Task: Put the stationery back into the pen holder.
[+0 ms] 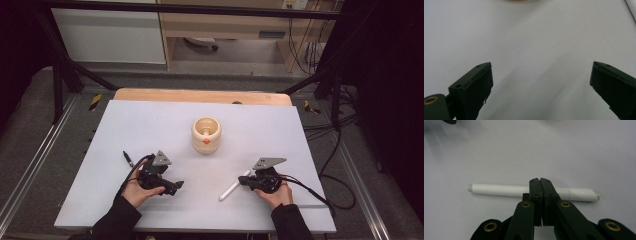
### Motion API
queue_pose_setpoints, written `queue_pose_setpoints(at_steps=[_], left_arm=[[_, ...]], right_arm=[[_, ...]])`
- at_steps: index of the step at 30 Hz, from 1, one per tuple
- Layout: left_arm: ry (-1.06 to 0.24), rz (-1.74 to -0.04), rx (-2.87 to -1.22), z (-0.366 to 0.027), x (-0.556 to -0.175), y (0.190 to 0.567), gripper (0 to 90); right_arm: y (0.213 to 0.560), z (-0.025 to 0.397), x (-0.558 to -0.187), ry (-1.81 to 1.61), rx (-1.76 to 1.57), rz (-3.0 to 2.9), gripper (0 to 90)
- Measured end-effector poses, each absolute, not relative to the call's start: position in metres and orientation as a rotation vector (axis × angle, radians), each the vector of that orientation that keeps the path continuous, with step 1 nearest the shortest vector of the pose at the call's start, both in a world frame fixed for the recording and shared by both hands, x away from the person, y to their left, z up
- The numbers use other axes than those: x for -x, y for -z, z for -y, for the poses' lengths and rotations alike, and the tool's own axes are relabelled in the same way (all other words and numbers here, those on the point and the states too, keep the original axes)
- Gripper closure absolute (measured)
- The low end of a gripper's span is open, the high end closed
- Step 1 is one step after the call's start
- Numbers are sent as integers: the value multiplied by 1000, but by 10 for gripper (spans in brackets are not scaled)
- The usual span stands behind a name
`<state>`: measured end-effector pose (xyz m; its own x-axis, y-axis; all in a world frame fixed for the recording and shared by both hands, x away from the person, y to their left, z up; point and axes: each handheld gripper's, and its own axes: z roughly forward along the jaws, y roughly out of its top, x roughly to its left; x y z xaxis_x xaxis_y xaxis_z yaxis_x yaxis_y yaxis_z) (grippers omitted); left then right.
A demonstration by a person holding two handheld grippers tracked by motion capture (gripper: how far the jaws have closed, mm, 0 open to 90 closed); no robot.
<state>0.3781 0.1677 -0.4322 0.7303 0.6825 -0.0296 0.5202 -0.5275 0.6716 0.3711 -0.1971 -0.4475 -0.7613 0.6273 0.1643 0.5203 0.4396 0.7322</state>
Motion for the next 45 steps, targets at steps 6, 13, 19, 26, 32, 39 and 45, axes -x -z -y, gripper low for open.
queue_pose_setpoints(at_steps=[6,13,19,26,32,39,45], left_arm=[[-308,-896,-2260,-167,-378,432,47],[-269,-891,-2261,-164,-376,431,39],[-281,-867,-2277,-151,-370,425,35],[-257,-854,-2301,-133,-371,422,52],[-235,-834,-2309,-108,-378,413,98],[-221,-790,-2369,-70,-387,406,166],[-208,-782,-2377,-48,-394,403,226]], right_arm=[[448,194,-375,-1206,-1005,-2558,885],[444,197,-373,-1221,-1011,-2540,864],[440,213,-370,-1237,-1029,-2499,753],[442,234,-365,-1225,-1098,-2454,517],[445,243,-364,-1196,-1134,-2445,312],[447,248,-362,-1156,-1175,-2437,161],[447,248,-362,-1141,-1194,-2426,85]])
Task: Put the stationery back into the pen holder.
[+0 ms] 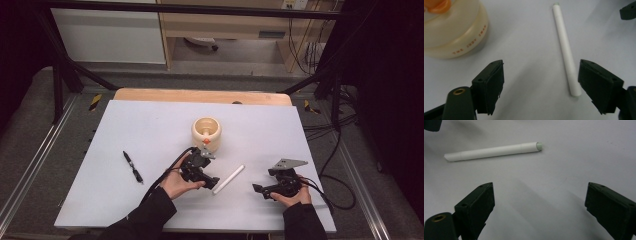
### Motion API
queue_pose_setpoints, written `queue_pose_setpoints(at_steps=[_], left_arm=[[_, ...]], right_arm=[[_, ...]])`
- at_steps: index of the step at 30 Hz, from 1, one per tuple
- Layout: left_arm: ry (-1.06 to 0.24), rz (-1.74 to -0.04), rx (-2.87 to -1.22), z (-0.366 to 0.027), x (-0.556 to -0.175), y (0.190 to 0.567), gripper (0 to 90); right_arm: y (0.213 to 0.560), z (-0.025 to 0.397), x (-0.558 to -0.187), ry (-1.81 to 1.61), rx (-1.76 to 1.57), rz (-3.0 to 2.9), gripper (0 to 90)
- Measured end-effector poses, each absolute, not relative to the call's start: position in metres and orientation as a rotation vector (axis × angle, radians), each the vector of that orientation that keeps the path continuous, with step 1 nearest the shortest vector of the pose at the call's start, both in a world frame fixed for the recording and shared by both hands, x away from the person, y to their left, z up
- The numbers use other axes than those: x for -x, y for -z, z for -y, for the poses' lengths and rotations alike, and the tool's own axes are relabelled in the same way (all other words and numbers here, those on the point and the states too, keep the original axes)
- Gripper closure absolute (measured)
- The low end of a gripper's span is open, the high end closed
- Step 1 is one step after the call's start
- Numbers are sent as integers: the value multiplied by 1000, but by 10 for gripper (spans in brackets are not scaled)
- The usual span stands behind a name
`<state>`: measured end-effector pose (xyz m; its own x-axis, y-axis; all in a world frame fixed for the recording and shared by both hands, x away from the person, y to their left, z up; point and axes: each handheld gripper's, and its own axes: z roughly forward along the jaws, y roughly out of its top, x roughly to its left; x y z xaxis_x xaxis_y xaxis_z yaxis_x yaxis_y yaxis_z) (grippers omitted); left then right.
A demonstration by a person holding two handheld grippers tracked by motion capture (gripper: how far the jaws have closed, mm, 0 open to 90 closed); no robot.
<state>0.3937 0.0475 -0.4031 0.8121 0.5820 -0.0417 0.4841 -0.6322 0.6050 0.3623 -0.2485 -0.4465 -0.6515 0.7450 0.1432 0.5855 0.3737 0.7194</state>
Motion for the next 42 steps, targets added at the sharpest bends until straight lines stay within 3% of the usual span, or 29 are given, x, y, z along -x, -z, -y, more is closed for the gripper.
queue_pose_setpoints(at_steps=[14,25,42], left_arm=[[-190,-780,-2398,-3,-399,412,352],[-192,-751,-2430,20,-403,422,606],[-228,-727,-2471,32,-406,434,756]], right_arm=[[447,249,-363,-1114,-1206,-2423,36],[447,248,-363,-1104,-1209,-2425,27],[447,248,-363,-1103,-1206,-2431,28]])
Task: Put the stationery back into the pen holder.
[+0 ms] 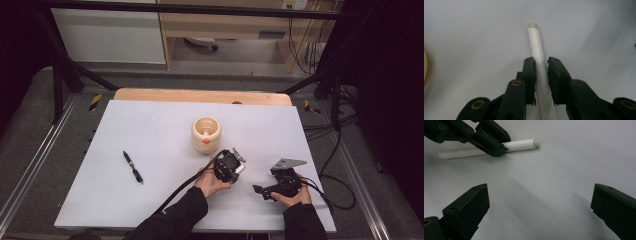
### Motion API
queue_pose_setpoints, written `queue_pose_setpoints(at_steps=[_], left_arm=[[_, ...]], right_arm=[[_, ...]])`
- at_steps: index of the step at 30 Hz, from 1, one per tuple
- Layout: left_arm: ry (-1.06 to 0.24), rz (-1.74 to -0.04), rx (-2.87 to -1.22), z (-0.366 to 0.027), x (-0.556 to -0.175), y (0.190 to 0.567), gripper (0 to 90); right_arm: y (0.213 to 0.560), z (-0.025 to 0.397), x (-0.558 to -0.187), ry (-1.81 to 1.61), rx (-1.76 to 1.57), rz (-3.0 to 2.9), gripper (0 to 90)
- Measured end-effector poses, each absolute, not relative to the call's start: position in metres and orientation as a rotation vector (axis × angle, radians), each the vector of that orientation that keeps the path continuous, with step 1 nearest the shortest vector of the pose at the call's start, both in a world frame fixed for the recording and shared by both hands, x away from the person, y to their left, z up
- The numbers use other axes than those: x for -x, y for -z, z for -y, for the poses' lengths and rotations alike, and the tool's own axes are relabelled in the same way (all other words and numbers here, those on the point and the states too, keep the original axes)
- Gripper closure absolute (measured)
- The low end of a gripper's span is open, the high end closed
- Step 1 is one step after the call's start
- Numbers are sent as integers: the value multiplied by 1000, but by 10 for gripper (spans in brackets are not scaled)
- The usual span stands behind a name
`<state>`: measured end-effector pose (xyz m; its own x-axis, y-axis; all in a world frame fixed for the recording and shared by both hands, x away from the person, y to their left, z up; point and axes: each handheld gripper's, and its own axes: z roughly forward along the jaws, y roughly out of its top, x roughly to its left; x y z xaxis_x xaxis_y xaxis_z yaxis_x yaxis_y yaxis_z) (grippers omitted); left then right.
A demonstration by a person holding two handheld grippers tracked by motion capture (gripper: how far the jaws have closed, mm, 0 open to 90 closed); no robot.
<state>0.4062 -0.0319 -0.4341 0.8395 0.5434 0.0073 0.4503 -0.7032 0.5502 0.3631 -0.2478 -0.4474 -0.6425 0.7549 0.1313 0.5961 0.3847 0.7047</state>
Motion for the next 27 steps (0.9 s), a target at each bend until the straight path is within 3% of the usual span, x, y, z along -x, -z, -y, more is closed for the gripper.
queue_pose_setpoints(at_steps=[27], left_arm=[[-234,-720,-2462,23,-409,423,786]], right_arm=[[448,248,-363,-1100,-1205,-2435,28]])
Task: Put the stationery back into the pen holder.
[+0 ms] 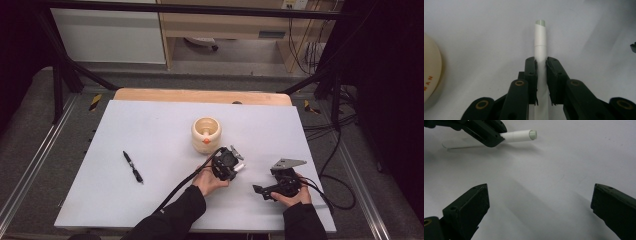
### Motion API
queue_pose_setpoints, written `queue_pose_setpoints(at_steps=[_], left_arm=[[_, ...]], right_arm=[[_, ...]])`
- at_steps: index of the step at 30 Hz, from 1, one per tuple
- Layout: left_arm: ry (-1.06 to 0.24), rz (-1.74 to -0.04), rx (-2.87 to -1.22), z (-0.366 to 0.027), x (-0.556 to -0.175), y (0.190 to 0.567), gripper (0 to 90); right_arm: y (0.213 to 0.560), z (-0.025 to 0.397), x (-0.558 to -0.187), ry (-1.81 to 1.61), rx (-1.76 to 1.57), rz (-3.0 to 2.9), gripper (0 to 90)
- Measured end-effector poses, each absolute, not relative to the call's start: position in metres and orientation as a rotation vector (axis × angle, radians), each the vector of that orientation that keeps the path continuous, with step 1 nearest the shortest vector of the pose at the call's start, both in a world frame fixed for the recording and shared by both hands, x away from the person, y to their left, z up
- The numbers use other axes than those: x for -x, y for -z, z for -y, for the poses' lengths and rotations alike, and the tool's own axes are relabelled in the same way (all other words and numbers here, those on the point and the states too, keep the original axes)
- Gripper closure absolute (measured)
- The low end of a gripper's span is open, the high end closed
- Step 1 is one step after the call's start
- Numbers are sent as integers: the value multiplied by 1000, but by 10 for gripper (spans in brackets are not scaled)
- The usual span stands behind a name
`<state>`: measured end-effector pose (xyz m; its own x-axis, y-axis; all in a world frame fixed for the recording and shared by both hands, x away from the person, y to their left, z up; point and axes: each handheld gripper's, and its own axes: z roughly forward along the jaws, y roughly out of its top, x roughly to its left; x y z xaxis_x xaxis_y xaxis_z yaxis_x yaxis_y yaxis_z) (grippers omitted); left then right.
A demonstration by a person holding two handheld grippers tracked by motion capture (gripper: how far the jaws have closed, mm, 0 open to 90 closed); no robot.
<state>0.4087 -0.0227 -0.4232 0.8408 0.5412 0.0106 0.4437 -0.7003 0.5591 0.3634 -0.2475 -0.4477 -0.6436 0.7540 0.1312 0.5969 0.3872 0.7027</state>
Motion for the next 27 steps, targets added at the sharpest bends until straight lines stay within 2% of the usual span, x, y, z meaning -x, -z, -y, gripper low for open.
queue_pose_setpoints(at_steps=[27], left_arm=[[-241,-703,-2389,-2,-403,395,788]], right_arm=[[447,248,-364,-1097,-1202,-2434,26]])
